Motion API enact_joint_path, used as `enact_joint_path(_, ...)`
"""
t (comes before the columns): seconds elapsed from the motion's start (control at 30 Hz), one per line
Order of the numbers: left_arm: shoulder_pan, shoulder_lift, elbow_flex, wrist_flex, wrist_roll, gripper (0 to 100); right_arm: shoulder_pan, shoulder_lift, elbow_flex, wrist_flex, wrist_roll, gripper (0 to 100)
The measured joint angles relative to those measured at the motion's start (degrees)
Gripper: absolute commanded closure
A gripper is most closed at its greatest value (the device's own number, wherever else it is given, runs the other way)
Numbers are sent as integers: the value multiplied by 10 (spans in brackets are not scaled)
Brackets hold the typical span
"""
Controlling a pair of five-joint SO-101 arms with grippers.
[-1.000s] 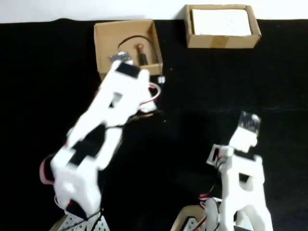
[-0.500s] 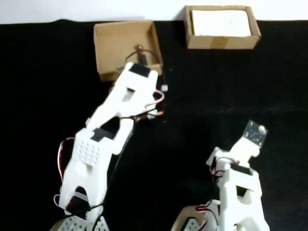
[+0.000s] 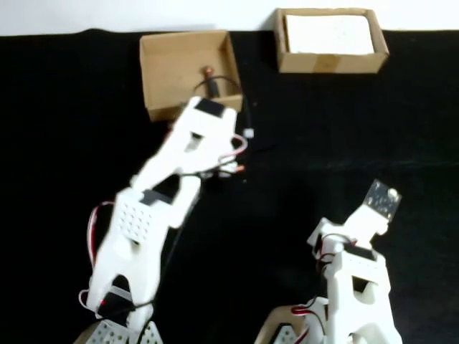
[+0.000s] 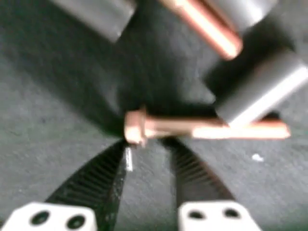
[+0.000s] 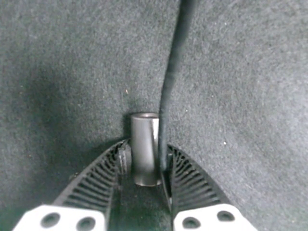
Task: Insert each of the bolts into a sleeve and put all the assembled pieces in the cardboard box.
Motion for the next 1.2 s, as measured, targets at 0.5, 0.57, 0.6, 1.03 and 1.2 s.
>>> enact_joint_path(0.5, -27, 6, -100, 62, -41, 918, 0, 0, 0, 0, 0, 992)
enact_joint_path(0.57, -13, 6, -100, 62, -38, 880, 0, 0, 0, 0, 0, 992)
enact_joint_path(0.6, -5, 6, -100, 62, -28, 861, 0, 0, 0, 0, 0, 992)
enact_joint_path(1.03, -3, 5, -105, 66, 154, 733, 0, 0, 0, 0, 0, 992)
enact_joint_path(1.2, -3, 6, -105, 66, 163, 733, 0, 0, 0, 0, 0, 992)
